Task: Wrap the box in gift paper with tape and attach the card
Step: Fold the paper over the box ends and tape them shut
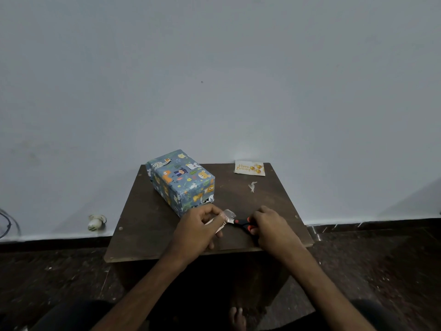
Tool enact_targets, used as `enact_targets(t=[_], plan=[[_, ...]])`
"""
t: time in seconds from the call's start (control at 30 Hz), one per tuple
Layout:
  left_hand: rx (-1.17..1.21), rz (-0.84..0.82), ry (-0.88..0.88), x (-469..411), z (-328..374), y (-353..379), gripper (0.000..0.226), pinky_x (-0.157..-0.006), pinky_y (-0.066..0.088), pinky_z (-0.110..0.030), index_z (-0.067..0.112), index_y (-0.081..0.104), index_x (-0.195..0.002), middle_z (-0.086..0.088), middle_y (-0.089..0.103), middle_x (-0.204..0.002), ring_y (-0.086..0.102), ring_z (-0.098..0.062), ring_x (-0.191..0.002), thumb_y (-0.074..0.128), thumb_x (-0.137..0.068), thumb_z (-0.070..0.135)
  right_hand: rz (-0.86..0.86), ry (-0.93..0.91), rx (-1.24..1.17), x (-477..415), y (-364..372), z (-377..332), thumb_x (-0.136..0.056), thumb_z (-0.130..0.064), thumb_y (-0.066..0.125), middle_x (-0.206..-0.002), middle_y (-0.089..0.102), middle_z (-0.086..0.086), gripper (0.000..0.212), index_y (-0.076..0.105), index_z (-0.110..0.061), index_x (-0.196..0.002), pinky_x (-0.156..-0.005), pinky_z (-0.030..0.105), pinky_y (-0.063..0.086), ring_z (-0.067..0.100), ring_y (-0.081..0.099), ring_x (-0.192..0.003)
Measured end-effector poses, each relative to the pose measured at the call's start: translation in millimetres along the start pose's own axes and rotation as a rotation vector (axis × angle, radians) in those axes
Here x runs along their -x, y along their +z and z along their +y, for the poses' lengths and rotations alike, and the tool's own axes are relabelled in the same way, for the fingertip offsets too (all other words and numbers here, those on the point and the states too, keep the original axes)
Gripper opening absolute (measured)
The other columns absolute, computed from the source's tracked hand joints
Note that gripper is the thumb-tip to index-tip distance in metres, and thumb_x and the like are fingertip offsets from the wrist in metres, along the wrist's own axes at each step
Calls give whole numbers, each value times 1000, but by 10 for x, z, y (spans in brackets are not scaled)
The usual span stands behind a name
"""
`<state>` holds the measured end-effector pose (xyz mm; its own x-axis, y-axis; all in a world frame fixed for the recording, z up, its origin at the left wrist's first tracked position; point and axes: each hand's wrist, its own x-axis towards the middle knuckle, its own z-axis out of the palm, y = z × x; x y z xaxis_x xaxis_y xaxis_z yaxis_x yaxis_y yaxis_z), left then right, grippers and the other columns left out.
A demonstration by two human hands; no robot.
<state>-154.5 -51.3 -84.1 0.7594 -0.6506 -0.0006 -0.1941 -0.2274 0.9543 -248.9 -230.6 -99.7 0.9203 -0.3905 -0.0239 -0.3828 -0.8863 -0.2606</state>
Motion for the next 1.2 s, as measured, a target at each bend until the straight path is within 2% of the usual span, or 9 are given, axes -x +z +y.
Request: enact_targets(t=[0.3, 0.33, 0.4, 0.5, 0.6, 0.7, 0.9, 1.07, 1.2], plan=[[29, 98, 14, -9, -21, -61, 20, -45, 37, -25, 18, 67, -75, -4, 63, -55, 47, -20, -41, 63, -94, 22, 20, 160, 55, 53, -163, -34, -91, -33, 64, -106, 61, 1, 17, 59, -19, -98, -78, 32, 49, 22, 62, -98], [31, 115, 11, -11, -28, -73, 20, -45, 38, -26, 18, 67, -74, -4, 63, -55, 47, -20, -41, 64, -93, 23, -1, 169, -21, 66, -206, 24, -91, -31, 64, -101, 65, 0, 13, 60, -19, -94, -76, 31, 51, 20, 64, -94], [28, 138, 15, -16, -43, -101, 19, -46, 39, -27, 18, 68, -76, -4, 64, -55, 48, -20, -41, 65, -93, 24, -126, 159, -435, 118, -303, 116, -92, -14, 63, -90, 72, 1, 2, 63, -14, -94, -71, 20, 52, 14, 68, -83], [26, 151, 18, -28, -57, -115, 16, -48, 40, -28, 18, 70, -79, -4, 65, -56, 49, -20, -41, 64, -93, 24, -385, 64, -899, 228, -405, 179, -89, 7, 58, -84, 74, 10, 16, 63, -1, -102, -66, 17, 50, 12, 65, -74], [35, 143, 28, -31, -54, -109, 16, -48, 40, -28, 19, 70, -80, -4, 65, -56, 49, -21, -41, 65, -93, 27, -567, -40, -901, 281, -395, 213, -82, -9, 62, -90, 71, 6, 21, 61, -11, -102, -56, 19, 35, 6, 56, -69], [39, 128, 49, -21, -27, -108, 16, -45, 40, -26, 19, 68, -83, -4, 65, -56, 50, -20, -42, 65, -93, 31, -617, -20, -885, 289, -365, 195, -75, -15, 61, -90, 70, 1, 26, 60, -17, -101, -57, 23, 30, 4, 54, -72], [20, 120, 61, -36, -50, -119, 12, -45, 42, -27, 24, 67, -86, -5, 66, -57, 51, -19, -43, 62, -96, 20, -620, -1, -886, 223, -270, 82, -71, -19, 59, -86, 69, -2, 32, 61, -17, -103, -59, 25, 29, 6, 51, -73], [40, 91, 81, -32, -23, -119, 3, -45, 42, -28, 28, 68, -92, -8, 67, -60, 50, -19, -44, 65, -92, 30, -612, -14, -904, 177, -196, -11, -62, -35, 67, -84, 70, -2, 46, 61, -16, -103, -56, 21, 31, 5, 53, -69], [54, 99, 62, -43, -42, -117, 15, -47, 43, -29, 31, 63, -104, -8, 69, -61, 50, -19, -43, 65, -92, 22, -579, -29, -936, 155, -193, -49, -60, -40, 69, -81, 70, -2, 47, 62, -16, -101, -55, 19, 32, 4, 53, -65]])
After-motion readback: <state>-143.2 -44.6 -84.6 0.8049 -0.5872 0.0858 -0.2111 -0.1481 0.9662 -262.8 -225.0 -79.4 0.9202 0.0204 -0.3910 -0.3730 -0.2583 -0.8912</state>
